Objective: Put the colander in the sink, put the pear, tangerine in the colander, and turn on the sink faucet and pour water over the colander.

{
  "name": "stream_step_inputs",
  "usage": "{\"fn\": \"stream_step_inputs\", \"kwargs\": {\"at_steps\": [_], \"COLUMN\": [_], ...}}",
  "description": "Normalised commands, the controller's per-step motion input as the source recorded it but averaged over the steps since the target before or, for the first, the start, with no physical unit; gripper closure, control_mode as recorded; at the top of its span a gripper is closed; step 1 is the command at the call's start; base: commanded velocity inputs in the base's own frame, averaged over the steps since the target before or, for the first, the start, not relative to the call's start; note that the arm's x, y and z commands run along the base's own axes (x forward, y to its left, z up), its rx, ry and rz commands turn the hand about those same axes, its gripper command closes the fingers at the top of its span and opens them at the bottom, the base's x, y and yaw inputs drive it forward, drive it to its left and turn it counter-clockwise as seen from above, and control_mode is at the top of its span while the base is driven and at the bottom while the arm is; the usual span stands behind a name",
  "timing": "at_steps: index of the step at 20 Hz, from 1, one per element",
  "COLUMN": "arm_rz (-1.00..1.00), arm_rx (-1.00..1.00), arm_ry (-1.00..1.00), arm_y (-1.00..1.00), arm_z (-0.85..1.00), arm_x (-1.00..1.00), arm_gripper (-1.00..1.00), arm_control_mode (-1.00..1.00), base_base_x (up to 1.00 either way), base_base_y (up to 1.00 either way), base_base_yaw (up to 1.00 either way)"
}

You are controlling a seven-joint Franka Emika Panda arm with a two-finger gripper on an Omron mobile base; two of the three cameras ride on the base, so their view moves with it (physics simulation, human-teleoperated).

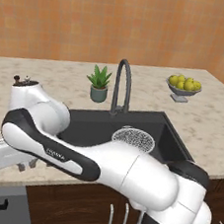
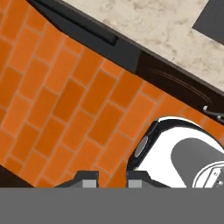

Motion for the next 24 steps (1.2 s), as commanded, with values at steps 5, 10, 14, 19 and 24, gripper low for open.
{"fn": "stream_step_inputs", "kwargs": {"at_steps": [5,10,14,19,24], "arm_rz": [-0.04,-0.05,-0.12,-0.11,-0.01], "arm_rx": [-0.15,-0.15,-0.12,-0.05,0.0], "arm_ry": [-0.01,-0.08,-0.17,-0.11,-0.01], "arm_y": [0.27,0.36,0.73,0.69,0.43], "arm_z": [-0.24,-0.32,-0.22,-0.22,-0.52], "arm_x": [0.4,0.61,0.52,0.45,0.5], "arm_gripper": [-1.0,-1.0,-1.0,-1.0,-1.0], "arm_control_mode": [-1.0,-1.0,-1.0,-1.0,-1.0], "base_base_x": [0.0,0.0,0.0,0.0,0.0], "base_base_y": [0.0,0.0,0.0,0.0,0.0], "base_base_yaw": [0.0,0.0,0.0,0.0,0.0]}}
